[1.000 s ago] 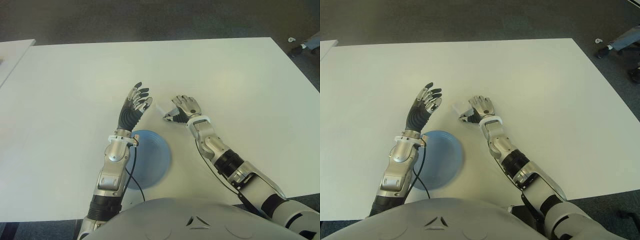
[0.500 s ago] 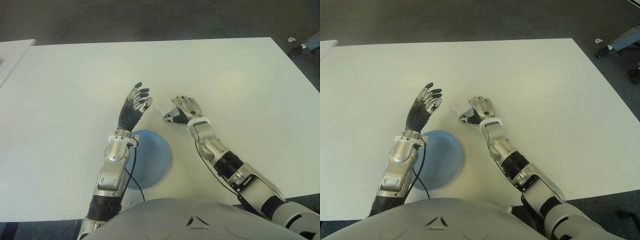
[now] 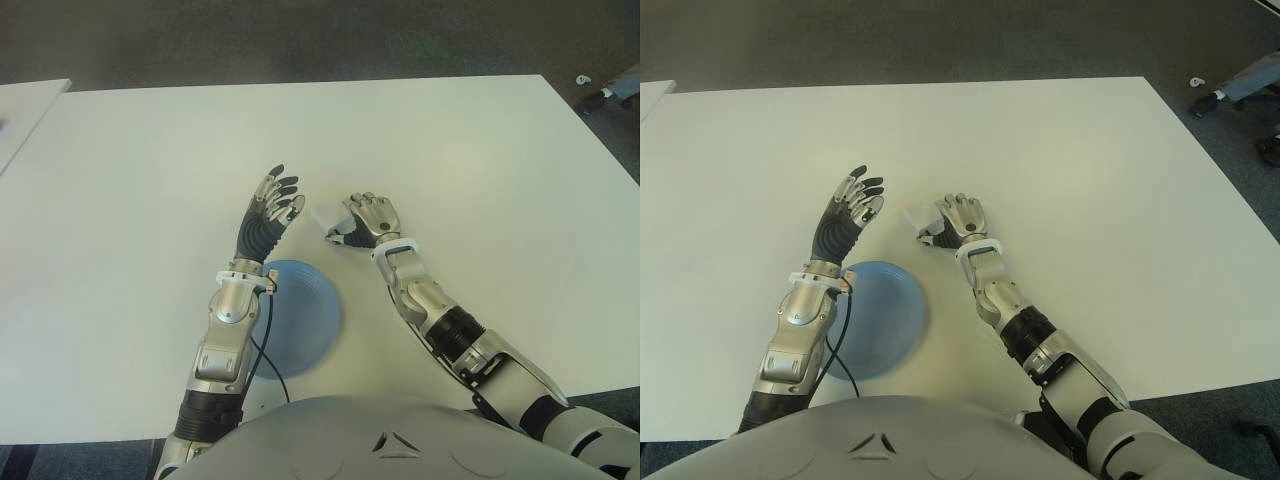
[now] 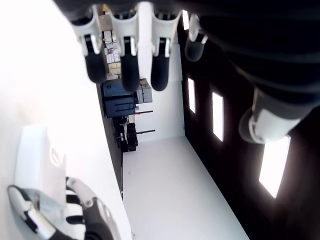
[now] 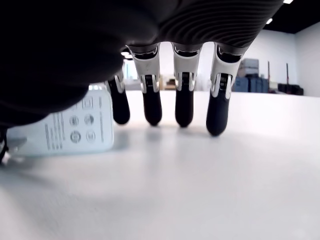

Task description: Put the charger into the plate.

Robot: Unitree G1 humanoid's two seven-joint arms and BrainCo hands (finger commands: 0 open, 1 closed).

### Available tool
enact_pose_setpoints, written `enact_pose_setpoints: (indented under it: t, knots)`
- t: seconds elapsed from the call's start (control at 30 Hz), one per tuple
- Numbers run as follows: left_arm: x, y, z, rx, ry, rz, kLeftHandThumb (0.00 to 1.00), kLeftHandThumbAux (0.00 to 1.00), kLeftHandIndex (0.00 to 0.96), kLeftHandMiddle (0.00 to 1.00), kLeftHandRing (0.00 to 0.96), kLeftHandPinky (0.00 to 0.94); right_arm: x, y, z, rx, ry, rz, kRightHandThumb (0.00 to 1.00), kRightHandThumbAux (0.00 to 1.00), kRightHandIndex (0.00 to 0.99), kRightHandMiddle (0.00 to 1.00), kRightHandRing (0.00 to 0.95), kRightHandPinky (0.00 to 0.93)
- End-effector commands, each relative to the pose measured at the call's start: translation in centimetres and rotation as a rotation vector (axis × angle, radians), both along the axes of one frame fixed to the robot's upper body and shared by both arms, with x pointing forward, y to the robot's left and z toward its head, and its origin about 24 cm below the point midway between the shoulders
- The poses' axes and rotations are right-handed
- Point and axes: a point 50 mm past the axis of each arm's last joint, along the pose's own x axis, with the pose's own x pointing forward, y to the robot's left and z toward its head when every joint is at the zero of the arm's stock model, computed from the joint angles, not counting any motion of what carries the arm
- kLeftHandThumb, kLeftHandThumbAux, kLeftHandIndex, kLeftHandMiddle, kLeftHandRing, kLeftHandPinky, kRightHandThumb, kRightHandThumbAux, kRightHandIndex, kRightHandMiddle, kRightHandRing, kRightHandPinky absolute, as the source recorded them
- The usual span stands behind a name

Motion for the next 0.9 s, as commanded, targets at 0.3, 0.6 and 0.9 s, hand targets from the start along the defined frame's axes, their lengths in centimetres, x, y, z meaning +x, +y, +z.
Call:
enact_pose_setpoints:
  t: [0.3, 0.6, 0.9]
  knots:
    - [-0.25, 0.42, -0.63, 0.017, 0.034, 0.003, 0.007, 0.513, 0.0, 0.215, 0.222, 0.216, -1.28, -0.06, -1.92, 0.09, 0.007, -0.006, 0.849, 0.671, 0.416, 0.557, 0.782, 0.823]
    - [-0.23, 0.48, -0.66, 0.012, 0.034, 0.002, 0.007, 0.503, 0.0, 0.219, 0.223, 0.204, -1.27, -0.06, -1.85, 0.123, 0.012, -0.008, 0.849, 0.675, 0.411, 0.548, 0.82, 0.825]
    - [-0.25, 0.52, -0.64, 0.013, 0.035, 0.003, 0.008, 0.5, 0.0, 0.222, 0.227, 0.212, -1.31, -0.09, -1.85, 0.148, 0.008, 0.007, 0.846, 0.678, 0.407, 0.543, 0.825, 0.824]
